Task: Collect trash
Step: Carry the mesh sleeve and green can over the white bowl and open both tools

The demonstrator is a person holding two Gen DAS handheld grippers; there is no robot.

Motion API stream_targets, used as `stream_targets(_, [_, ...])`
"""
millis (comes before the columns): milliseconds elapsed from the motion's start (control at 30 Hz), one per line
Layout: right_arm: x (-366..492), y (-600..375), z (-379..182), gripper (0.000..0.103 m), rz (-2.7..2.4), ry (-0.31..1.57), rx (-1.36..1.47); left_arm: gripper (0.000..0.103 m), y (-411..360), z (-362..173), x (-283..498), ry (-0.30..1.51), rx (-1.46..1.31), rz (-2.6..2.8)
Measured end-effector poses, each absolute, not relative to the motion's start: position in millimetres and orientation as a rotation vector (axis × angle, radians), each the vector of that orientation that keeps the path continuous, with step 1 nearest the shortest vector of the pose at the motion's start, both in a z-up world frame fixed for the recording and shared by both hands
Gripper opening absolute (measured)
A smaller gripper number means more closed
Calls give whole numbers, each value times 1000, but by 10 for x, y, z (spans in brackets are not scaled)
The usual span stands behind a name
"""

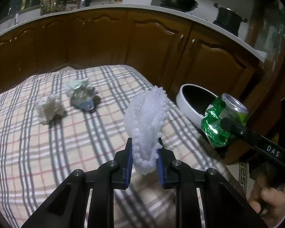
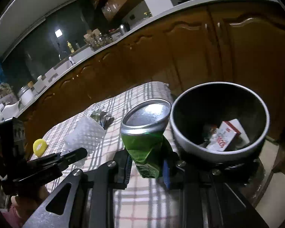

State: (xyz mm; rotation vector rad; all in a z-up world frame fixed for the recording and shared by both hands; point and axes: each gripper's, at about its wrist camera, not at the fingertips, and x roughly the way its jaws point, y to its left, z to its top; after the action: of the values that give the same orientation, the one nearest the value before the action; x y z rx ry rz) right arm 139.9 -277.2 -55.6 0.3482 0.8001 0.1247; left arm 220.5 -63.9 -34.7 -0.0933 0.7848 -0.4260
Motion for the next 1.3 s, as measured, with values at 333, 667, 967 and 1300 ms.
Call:
stream_targets(333, [1290, -3160, -462, 27, 55, 775, 353, 21, -1043, -266, 2261, 775, -48, -488])
stream_targets(667, [1297, -3518, -458, 27, -17, 773, 348, 21, -1465, -274, 2408, 782, -1, -546])
stream_targets(967, [1355, -3678, -487, 27, -49, 786, 330, 21, -1736, -273, 2604, 783, 19, -567])
stream_targets(1300, [1505, -3842, -545, 27, -64, 813, 328, 21, -2007, -309, 2871, 814, 24, -586])
